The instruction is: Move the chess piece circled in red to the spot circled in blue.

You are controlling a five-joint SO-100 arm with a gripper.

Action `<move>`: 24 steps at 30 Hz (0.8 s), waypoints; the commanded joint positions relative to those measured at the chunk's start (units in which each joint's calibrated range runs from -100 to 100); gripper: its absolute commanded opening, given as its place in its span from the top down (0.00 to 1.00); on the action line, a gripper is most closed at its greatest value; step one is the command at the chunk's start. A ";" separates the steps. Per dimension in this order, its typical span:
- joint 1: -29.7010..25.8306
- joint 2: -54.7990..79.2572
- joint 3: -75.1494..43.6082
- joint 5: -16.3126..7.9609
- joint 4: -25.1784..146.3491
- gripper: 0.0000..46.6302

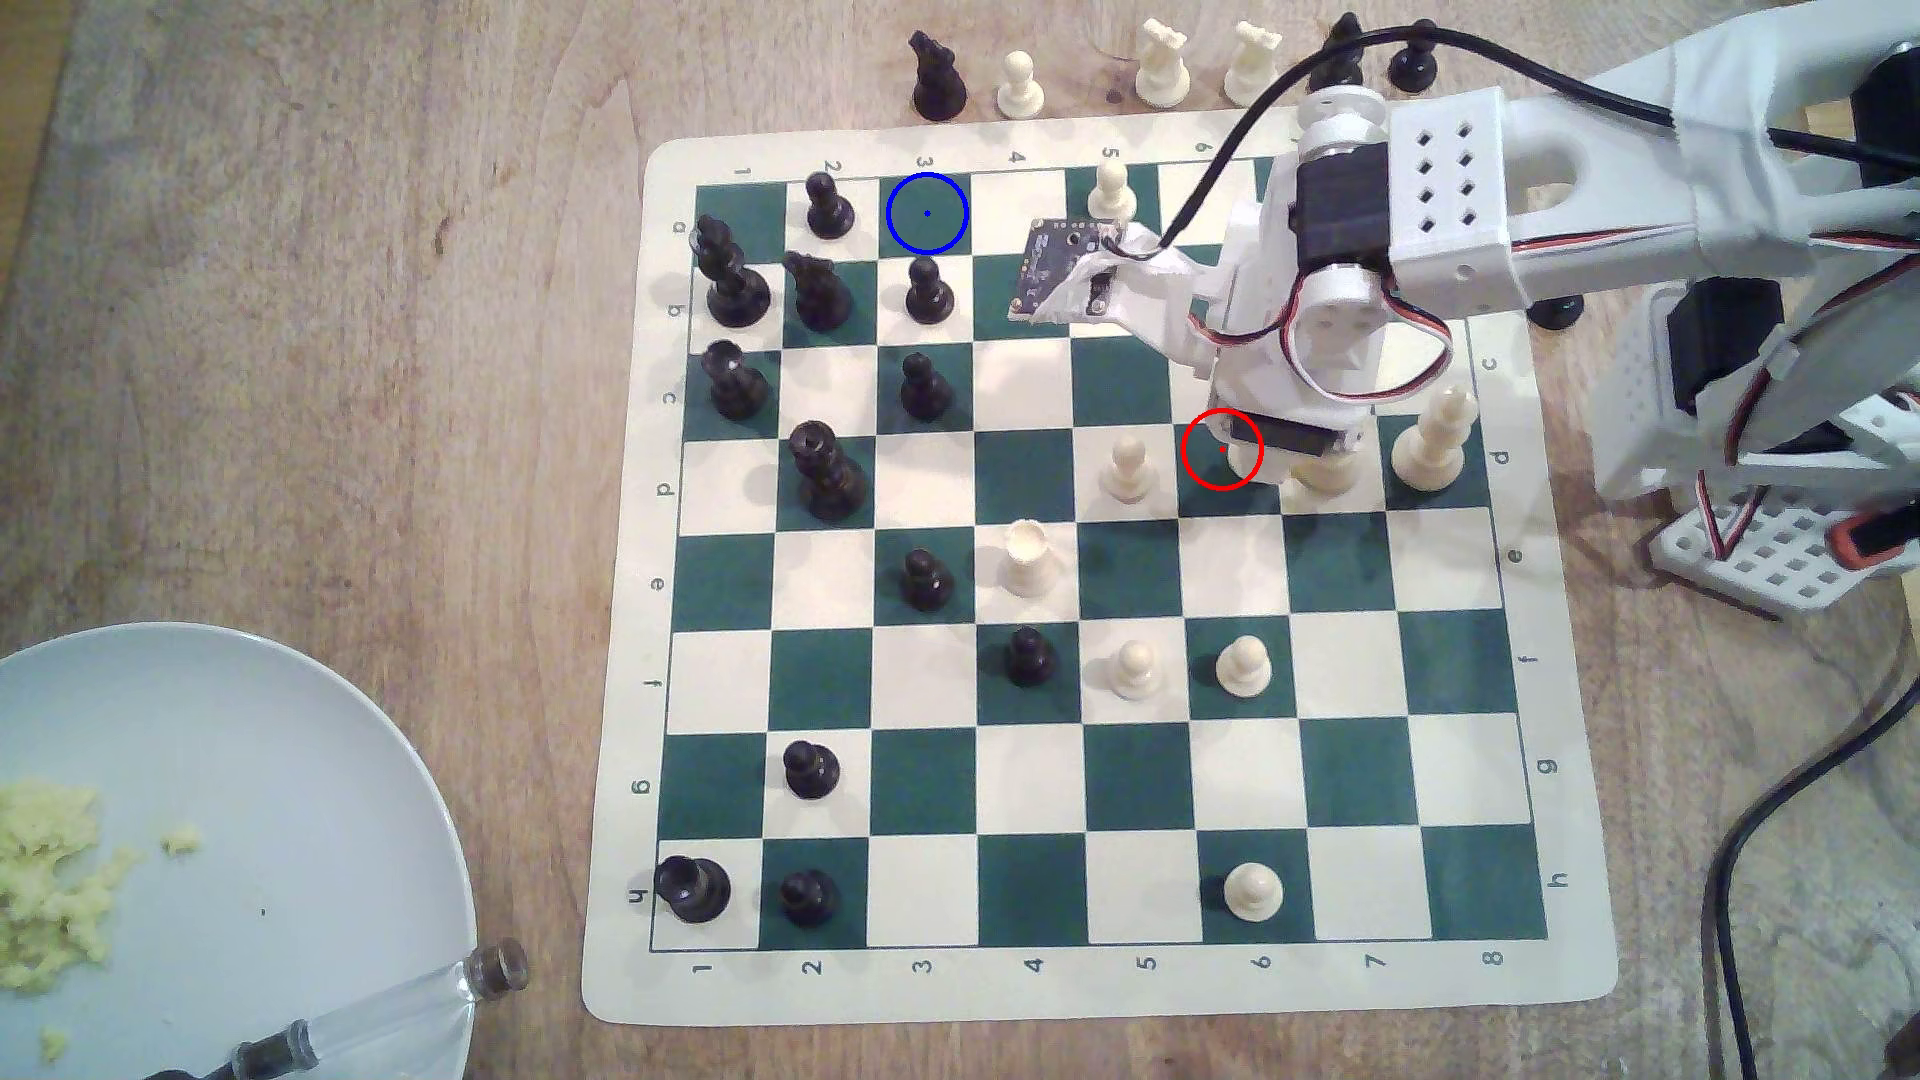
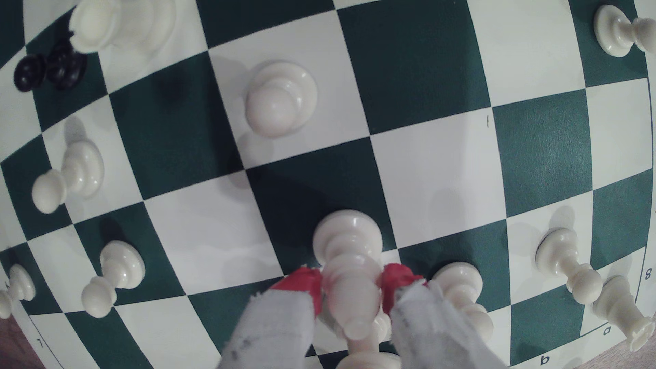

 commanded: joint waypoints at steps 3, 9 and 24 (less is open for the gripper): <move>0.58 -1.56 -7.61 0.34 5.50 0.96; 3.55 0.22 -28.64 0.59 16.48 0.96; 12.15 36.90 -87.66 1.17 31.55 0.97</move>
